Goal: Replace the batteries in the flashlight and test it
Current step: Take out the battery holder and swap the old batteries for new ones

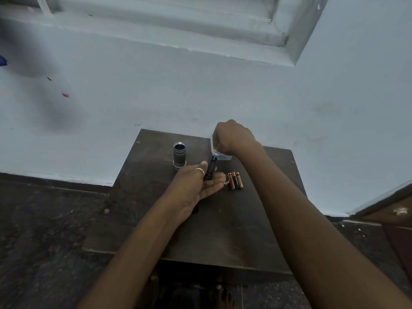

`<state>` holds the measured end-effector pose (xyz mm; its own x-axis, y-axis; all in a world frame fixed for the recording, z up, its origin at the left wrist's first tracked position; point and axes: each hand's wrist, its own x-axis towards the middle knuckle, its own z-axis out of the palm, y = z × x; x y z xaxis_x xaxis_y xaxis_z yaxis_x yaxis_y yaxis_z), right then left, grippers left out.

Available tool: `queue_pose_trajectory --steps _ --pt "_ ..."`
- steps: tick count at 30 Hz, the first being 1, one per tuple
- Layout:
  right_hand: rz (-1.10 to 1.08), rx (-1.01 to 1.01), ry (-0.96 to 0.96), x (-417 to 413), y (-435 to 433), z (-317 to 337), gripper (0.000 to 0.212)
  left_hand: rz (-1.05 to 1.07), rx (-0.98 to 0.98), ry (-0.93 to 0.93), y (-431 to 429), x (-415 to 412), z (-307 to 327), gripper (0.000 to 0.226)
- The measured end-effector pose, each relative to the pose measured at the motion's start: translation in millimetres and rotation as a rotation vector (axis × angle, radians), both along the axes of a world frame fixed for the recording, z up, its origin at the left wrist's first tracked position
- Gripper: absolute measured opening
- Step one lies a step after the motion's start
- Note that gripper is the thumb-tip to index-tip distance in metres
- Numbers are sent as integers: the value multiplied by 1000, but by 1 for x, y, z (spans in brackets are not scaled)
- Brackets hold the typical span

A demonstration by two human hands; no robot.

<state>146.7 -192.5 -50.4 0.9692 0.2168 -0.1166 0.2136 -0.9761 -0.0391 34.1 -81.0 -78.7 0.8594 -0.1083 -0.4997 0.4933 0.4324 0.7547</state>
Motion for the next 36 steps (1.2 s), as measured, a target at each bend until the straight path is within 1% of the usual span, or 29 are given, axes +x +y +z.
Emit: queue_pose_trajectory --steps 4,7,9,11,13,18,21,24,29,33,36 --pt "9 14 19 4 -3 -3 24 -13 -12 0 2 -1 0 35" --pt "-17 83 25 3 -7 -5 25 -18 -13 3 1 -2 1 35" --pt "-63 167 -11 0 -10 -4 28 -19 -15 6 0 -2 2 35" --pt "-123 327 -63 -5 -15 -1 33 -18 -14 10 0 -1 2 35" --pt "-162 508 -111 -15 -17 7 34 -15 -16 15 0 -1 2 35" --pt "-311 974 -204 -50 -22 24 15 -20 -12 28 1 -1 1 34" --pt "-401 1140 -252 -75 -26 21 11 -12 -7 12 1 0 -1 34" --pt "-415 1163 -290 -96 -25 10 9 -5 -16 -14 -1 0 -2 33" --pt "-380 1002 -382 -116 -14 -12 9 -7 -26 -44 -3 0 -5 31" --pt "-285 906 -437 -120 -7 -19 9 -32 -23 -85 -4 0 -8 34" --pt "-165 850 -451 -122 -7 -22 10 -35 -7 -95 -3 1 -8 35"
